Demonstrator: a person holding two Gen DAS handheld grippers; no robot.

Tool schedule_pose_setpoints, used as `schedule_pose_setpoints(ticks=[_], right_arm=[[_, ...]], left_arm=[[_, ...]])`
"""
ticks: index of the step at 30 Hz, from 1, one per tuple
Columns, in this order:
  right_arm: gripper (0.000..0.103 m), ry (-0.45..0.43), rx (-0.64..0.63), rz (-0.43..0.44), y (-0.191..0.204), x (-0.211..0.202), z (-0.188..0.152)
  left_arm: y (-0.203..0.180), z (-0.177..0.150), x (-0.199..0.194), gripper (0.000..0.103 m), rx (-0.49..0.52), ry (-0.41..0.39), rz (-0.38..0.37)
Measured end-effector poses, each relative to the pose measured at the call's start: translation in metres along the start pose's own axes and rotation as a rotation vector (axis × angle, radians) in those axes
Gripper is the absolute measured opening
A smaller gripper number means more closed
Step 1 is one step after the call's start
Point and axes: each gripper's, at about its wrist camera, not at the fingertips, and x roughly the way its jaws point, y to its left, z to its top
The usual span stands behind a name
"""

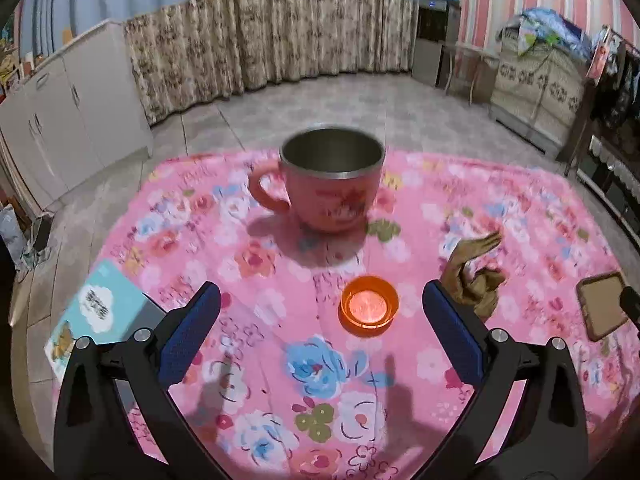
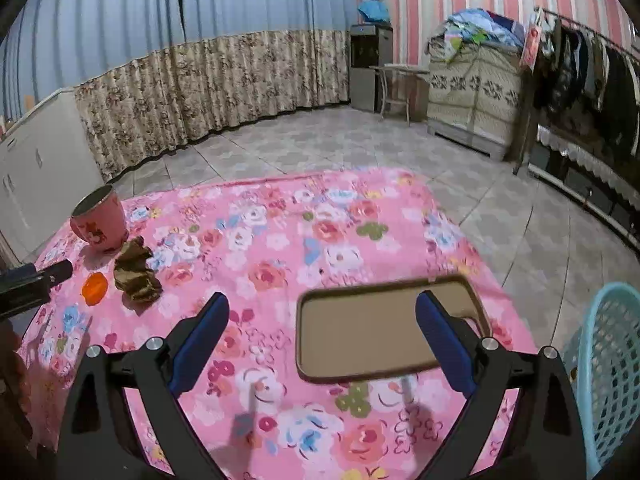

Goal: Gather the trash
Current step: 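Move both grippers back over the table toward the brown paper scrap, then grasp the orange plastic lid with the left gripper, then grasp the crumpled brown paper scrap with the right gripper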

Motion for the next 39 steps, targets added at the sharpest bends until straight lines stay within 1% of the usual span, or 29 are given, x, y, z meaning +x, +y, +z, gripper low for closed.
schedule_pose_setpoints(ticks=[3,7,9,11,14,17,19,22,23,25,28,31,36,39], right_arm=[[0.093,0.006,-0.010,-0.017,0.001,0.002,-0.003],[0.093,0.026,-0.014,-0.005,0.004,0.007,-0.005],[0.093,0.034,-0.017,-0.002,0.005,0.009,-0.006],[0.093,0.038,-0.019,-0.004,0.005,0.010,-0.008],[0.093,0.048,-0.015,-0.004,0.004,0.013,-0.008],[0.093,0.052,-0.015,-0.006,0.003,0.014,-0.009],[0.093,0.052,-0.016,-0.006,0.003,0.014,-0.009],[0.093,0.053,-0.018,-0.008,0.003,0.015,-0.009],[0.093,0.054,-0.019,-0.011,0.003,0.015,-0.009],[0.093,0.052,-0.021,-0.010,0.003,0.014,-0.009],[0.093,0.047,-0.041,-0.008,0.009,0.013,-0.009],[0.093,0.055,-0.046,0.006,0.019,0.013,-0.008],[0.092,0.079,-0.047,0.054,0.052,0.015,-0.007],[0.092,0.097,-0.068,0.058,0.074,0.020,-0.006]], left_arm=[[-0.001,-0.002,0.008,0.097,-0.017,0.025,-0.006],[-0.005,-0.003,0.019,0.096,-0.029,0.054,-0.002],[-0.008,-0.004,0.025,0.092,-0.027,0.066,0.002],[-0.013,-0.006,0.030,0.085,-0.013,0.080,0.002],[-0.018,-0.008,0.037,0.079,0.004,0.092,0.012],[-0.018,-0.008,0.040,0.074,0.001,0.095,0.003],[-0.019,-0.007,0.042,0.072,0.008,0.096,0.007],[-0.023,-0.009,0.045,0.057,0.043,0.100,-0.007],[-0.025,-0.008,0.044,0.049,0.054,0.098,-0.010],[-0.025,-0.008,0.043,0.039,0.066,0.096,-0.022],[-0.023,-0.009,0.034,0.039,0.085,0.077,-0.018],[-0.016,-0.008,0.017,0.039,0.101,0.040,-0.006],[0.007,-0.004,-0.009,0.039,0.035,0.004,-0.023],[0.020,-0.006,-0.023,0.039,0.028,-0.011,-0.002]])
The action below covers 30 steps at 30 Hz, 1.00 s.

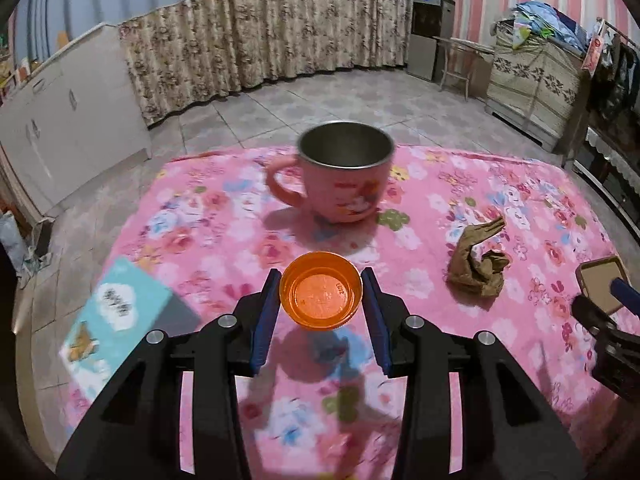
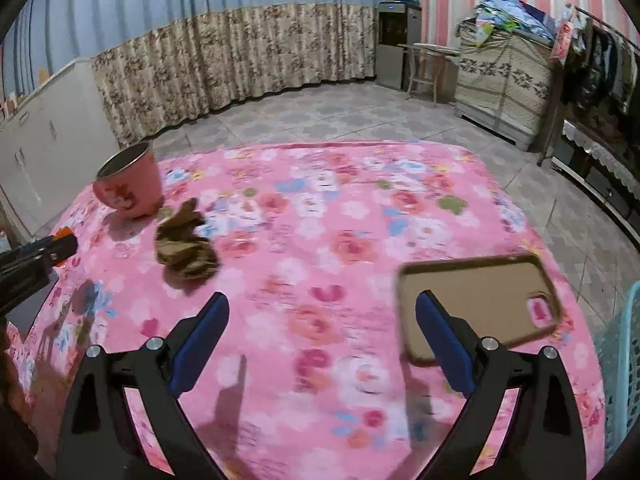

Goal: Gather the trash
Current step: 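Grasp the crumpled brown paper scrap with the right gripper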

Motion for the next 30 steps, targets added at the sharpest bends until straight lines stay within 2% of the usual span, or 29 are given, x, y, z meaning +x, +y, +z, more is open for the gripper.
schedule_pose_setpoints(ticks=[10,19,20,22,24,30], right_arm=[[0.092,0.032,-0.117,0.042,0.072,0.026,0.017],[0.091,0.075,-0.149,0.038,0.089,0.052,0.023],[0.088,0.078,-0.154,0.039,0.089,0.054,0.023],[0.066,0.099,-0.163,0.069,0.091,0.057,0.022],[0.055,0.111,-0.164,0.096,0.091,0.057,0.021],[0.054,0.084,-0.150,0.110,0.080,0.044,0.020]], left_arm=[[0.032,0.001,-0.007,0.039,-0.066,-0.018,0.029],[0.038,0.003,-0.003,0.039,-0.071,-0.015,0.040],[0.038,0.003,-0.002,0.039,-0.073,-0.014,0.039],[0.038,0.003,-0.001,0.039,-0.077,-0.012,0.041],[0.037,0.003,0.000,0.039,-0.072,-0.010,0.047],[0.025,0.004,-0.004,0.039,-0.041,-0.022,0.053]])
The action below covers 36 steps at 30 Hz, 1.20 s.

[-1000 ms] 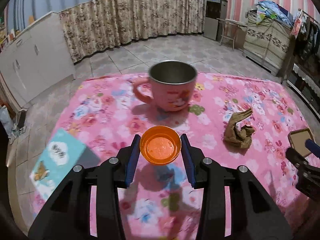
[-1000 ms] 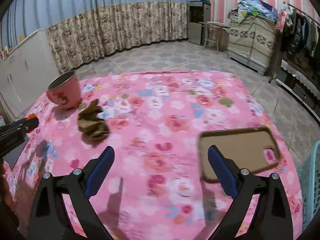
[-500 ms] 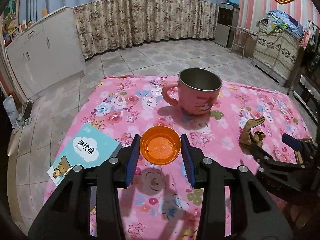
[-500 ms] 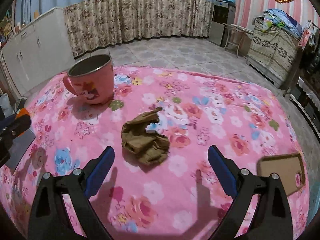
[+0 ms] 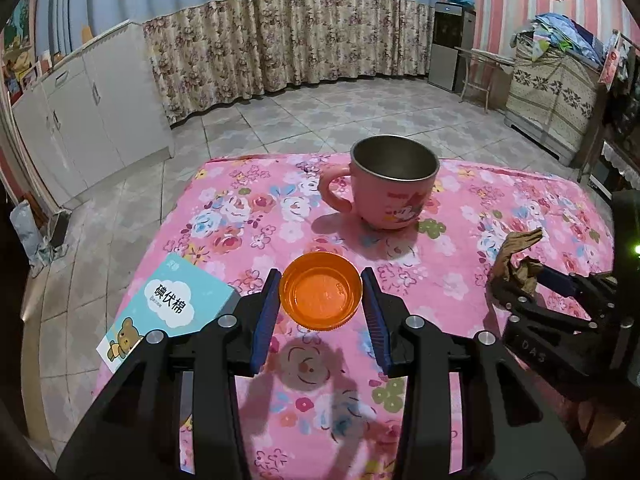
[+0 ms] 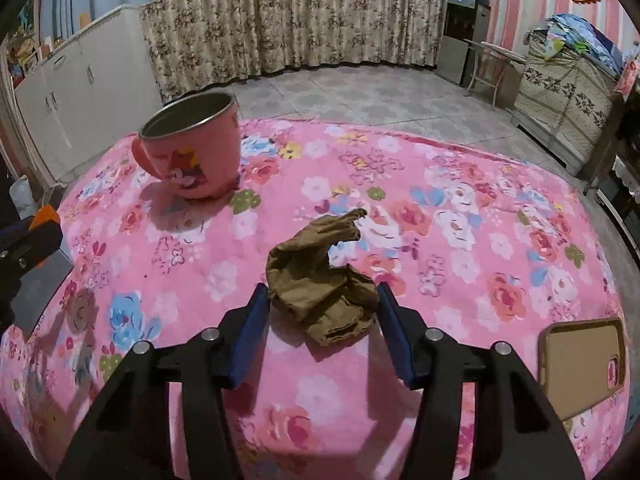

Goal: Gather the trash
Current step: 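Grasp the crumpled brown paper scrap with the right gripper, then carry the orange lid and brown paper over the light-blue basket with both grippers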

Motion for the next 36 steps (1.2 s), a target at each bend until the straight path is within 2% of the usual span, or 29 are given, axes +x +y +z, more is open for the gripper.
schedule_pose_setpoints(ticks=[6,12,15,19,25,29,36], right_arm=[[0.054,-0.042,0.060,-0.014,-0.029,-0.026,-0.007],[0.054,-0.089,0.132,-0.059,-0.074,-0.063,-0.022],[0.054,-0.107,0.158,-0.095,-0.096,-0.083,-0.034],[0.054,-0.127,0.189,-0.147,-0.128,-0.111,-0.052],[0.054,-0.161,0.226,-0.206,-0.169,-0.154,-0.076],[0.054,-0.193,0.265,-0.256,-0.200,-0.185,-0.093],[0.054,-0.229,0.302,-0.322,-0.239,-0.221,-0.121]], left_arm=[[-0.015,0.003,-0.011,0.039,0.023,-0.031,-0.014],[-0.047,0.001,-0.029,0.039,0.076,-0.067,-0.054],[-0.068,0.000,-0.042,0.039,0.102,-0.084,-0.101],[-0.105,-0.004,-0.059,0.039,0.131,-0.094,-0.207],[-0.161,-0.021,-0.083,0.039,0.187,-0.110,-0.307],[-0.190,-0.034,-0.096,0.040,0.221,-0.138,-0.307],[-0.235,-0.060,-0.131,0.040,0.217,-0.179,-0.374]])
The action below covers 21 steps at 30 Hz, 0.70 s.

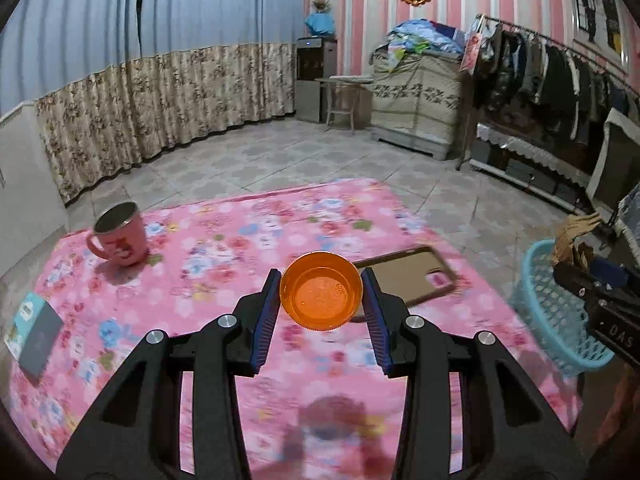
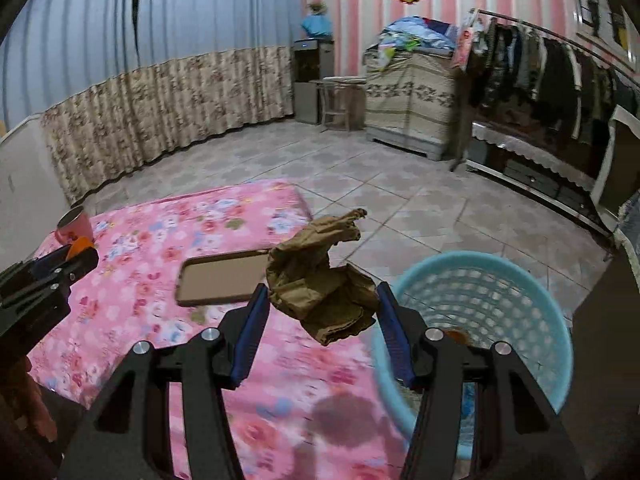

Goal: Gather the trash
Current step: 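Carry the orange lid and brown paper over the light-blue basket with both grippers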

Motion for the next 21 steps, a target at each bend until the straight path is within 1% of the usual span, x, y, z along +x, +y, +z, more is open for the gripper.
schedule_pose_setpoints(ticks=[2,3,7,13,18,21], right_arm=[[0.054,-0.006,0.014,-0.009,-0.013,-0.004,-0.004],[0.054,-0.010,0.017,-0.013,-0.019,-0.006,-0.006],[0.054,-0.026,0.035,-0.062,-0.046,-0.014,-0.017],[0.054,-0.014,0.107,-0.109,-0.089,-0.017,-0.035],[0.054,-0.033,0.143,-0.162,-0.116,-0.022,-0.041],[0.054,-0.027,0.172,-0.195,-0.141,-0.020,-0.044]], left_arm=[[-0.013,-0.001,-0.003,0.040,-0.024,0.000,-0.039],[-0.019,-0.002,-0.003,0.039,-0.024,0.000,-0.046],[-0.049,-0.002,-0.004,0.040,0.026,-0.005,-0.055],[-0.087,-0.004,-0.003,0.040,0.075,-0.005,-0.106],[-0.124,-0.006,0.002,0.040,0.122,-0.009,-0.165],[-0.147,-0.007,0.008,0.040,0.151,0.002,-0.194]])
